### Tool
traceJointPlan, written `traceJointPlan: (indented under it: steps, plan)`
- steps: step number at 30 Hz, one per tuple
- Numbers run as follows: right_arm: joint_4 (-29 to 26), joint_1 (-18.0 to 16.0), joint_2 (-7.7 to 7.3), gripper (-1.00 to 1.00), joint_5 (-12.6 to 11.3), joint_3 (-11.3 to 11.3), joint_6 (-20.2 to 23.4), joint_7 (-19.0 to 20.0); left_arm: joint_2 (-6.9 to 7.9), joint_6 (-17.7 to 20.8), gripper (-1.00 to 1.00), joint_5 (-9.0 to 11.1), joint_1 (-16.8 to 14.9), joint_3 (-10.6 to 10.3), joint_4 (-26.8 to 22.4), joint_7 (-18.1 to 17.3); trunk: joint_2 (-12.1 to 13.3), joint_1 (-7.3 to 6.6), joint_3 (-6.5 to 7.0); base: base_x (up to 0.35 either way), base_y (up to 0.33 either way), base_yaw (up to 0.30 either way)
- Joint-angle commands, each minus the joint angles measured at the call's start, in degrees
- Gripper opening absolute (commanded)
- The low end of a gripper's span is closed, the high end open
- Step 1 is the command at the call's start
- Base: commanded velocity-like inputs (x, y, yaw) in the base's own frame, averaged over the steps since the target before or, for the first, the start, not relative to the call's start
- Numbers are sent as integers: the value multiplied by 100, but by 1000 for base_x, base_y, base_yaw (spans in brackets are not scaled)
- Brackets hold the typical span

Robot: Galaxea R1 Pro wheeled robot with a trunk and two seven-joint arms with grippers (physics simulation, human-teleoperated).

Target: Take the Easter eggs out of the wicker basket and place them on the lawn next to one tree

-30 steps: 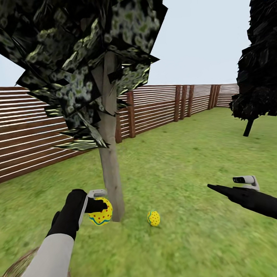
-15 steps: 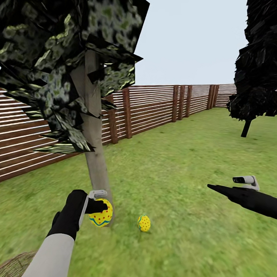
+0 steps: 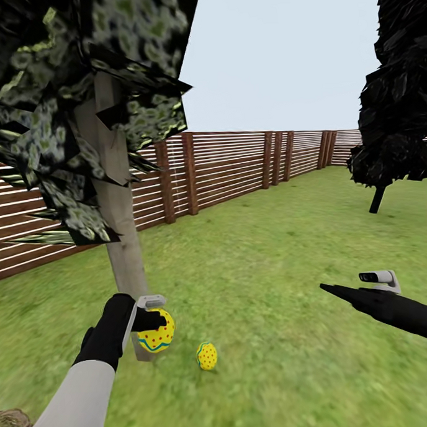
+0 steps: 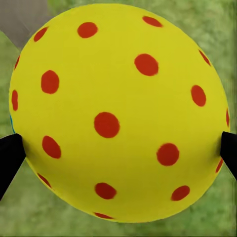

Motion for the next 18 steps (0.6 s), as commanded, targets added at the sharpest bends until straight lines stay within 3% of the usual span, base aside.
traceJointPlan:
  steps: [1, 9, 18]
  plan:
    - [3, -4, -1, 100, 10, -2, 26, 0, -8, 20, -100, -55, -14, 25, 91, -52, -3, 2, -7, 191, -281, 0]
    - [3, -4, -1, 100, 26, -2, 26, 1, -8, 20, -100, -54, -26, 25, 266, -46, -3, 2, -7, 191, -281, 0]
    - [3, -4, -1, 100, 30, -2, 26, -6, -8, 20, -100, 1, -291, 25, 1060, -51, -3, 2, -7, 191, -280, 0]
